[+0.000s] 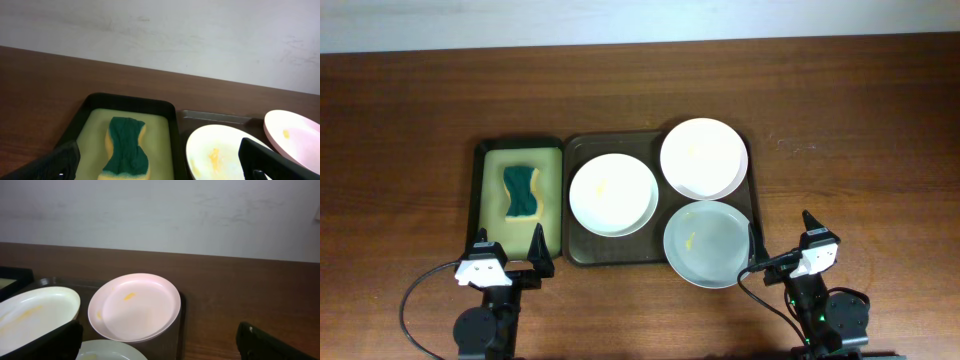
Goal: Clean dirty plates on tray and stack at the side
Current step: 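Move left gripper to the sponge and right gripper to the front-left plate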
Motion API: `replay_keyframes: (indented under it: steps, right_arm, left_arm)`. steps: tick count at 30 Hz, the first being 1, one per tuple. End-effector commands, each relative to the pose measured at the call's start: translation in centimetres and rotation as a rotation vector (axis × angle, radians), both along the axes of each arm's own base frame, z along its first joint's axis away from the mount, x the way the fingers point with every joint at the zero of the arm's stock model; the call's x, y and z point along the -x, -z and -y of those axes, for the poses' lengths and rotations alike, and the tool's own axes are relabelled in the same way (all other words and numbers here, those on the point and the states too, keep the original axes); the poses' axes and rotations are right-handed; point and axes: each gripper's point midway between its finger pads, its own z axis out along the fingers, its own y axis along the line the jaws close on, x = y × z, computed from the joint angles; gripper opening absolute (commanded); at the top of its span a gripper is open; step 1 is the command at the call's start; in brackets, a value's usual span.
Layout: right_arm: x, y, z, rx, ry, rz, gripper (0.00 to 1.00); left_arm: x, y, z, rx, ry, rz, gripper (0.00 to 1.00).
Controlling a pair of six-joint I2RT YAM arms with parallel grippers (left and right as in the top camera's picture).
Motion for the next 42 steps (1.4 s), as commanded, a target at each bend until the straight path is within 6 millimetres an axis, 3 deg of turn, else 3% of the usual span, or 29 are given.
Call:
replay_keyframes:
  steps: [1, 31, 32, 33, 37, 39, 42]
  right_arm:
    - [0.0, 0.3, 0.2, 0.001, 0.011, -0.004, 0.98]
    - [0.0, 0.3, 0.2, 0.001, 0.011, -0.004, 0.98]
    - [0.0, 0.3, 0.2, 0.001, 0.010, -0.005, 0.98]
    - [0.0, 0.3, 0.2, 0.001, 0.008, -0.004, 0.98]
    - [0.0, 0.2, -0.1, -0.003, -0.010, -0.005, 0.98]
    - [0.3, 0.1, -1.4, -0.028, -0.085, -0.005, 0.98]
    - [0.3, 0.2, -1.4, -0.029, -0.085, -0.010, 0.98]
  left_arm:
    - [0.1, 0.2, 2.0, -0.010, 0.081, -0.007, 0.99]
    - [0.1, 0.2, 2.0, -0.010, 0.084, -0.007, 0.99]
    - [0.2, 0.2, 2.2, -0.008, 0.095, -0.007, 0.99]
    - [0.4, -0.1, 4.0, 0.011, 0.199, 0.004, 0.99]
    - [0.4, -0.4, 4.2, 0.012, 0.208, 0.015, 0.99]
    - [0.8, -0.3, 5.4, 0.018, 0.284, 0.012, 0.99]
    - [1.6, -2.6, 6.6, 0.021, 0.360, 0.049, 1.00]
